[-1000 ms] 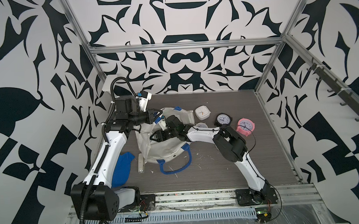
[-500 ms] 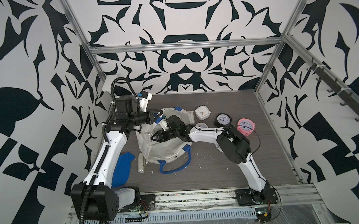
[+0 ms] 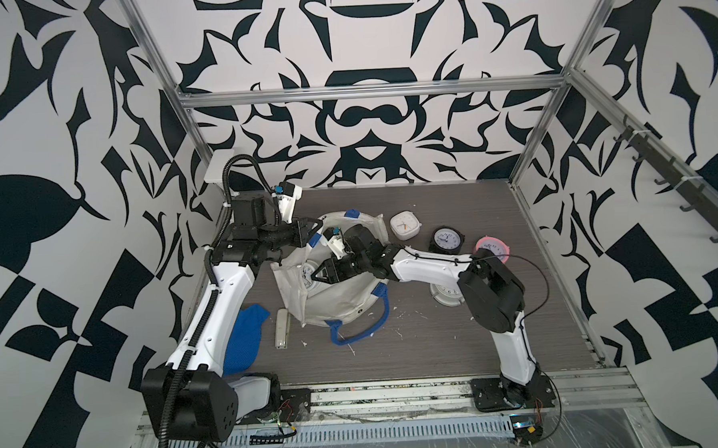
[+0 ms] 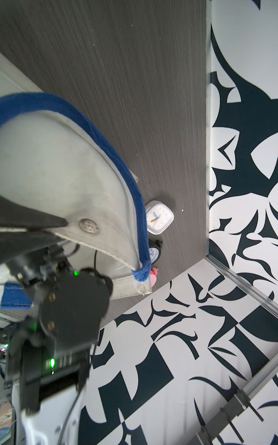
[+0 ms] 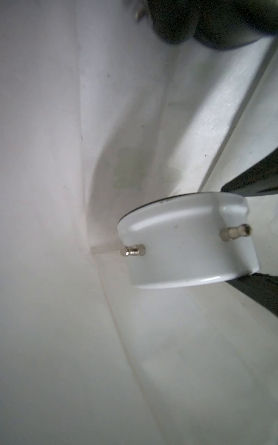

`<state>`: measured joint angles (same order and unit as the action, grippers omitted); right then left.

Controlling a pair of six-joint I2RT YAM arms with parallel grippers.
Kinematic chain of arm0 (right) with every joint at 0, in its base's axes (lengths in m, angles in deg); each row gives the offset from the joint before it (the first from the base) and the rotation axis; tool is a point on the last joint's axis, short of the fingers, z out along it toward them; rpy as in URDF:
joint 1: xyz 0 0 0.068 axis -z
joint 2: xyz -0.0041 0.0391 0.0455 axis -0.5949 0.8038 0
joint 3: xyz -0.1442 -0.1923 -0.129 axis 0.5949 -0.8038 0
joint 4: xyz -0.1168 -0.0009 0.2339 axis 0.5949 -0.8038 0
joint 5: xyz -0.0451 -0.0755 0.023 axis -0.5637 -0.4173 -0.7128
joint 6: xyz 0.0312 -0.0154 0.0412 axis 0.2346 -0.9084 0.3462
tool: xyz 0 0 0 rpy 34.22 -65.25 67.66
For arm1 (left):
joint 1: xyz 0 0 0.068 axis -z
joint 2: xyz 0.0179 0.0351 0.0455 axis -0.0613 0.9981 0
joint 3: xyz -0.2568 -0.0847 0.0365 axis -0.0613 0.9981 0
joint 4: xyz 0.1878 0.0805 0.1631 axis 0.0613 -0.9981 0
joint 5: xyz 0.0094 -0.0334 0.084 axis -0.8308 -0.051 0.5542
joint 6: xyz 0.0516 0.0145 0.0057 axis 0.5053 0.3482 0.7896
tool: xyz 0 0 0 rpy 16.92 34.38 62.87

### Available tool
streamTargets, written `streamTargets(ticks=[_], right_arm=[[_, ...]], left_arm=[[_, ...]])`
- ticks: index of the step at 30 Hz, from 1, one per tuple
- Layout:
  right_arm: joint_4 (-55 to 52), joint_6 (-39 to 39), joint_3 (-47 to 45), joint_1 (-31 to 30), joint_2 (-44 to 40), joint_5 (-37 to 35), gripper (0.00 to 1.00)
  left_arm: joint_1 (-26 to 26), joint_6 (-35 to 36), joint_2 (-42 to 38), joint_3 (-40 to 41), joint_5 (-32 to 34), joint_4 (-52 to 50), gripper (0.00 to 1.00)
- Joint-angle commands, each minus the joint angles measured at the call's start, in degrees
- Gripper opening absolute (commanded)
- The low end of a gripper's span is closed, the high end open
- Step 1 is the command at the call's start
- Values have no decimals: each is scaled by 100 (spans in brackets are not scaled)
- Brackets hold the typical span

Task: Take the alarm clock out of the canvas bag
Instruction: Pick up the alarm from the canvas bag.

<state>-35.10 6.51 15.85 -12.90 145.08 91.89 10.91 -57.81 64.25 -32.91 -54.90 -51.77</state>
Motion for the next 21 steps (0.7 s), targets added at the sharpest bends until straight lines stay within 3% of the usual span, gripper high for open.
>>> streamTargets(ticks=[1,12,21], right_arm=[[78,-221,-43,48,-788,326,37],[-265,-173,-585,393,-2221,305,37],[-812,9,-944,1033,-3449,287,37]], left_arm=[[7,-51,39,-204,218,113,0],[-6,-111,39,-272,637,22,0],[-103,-96,13,-317,894,-111,0]])
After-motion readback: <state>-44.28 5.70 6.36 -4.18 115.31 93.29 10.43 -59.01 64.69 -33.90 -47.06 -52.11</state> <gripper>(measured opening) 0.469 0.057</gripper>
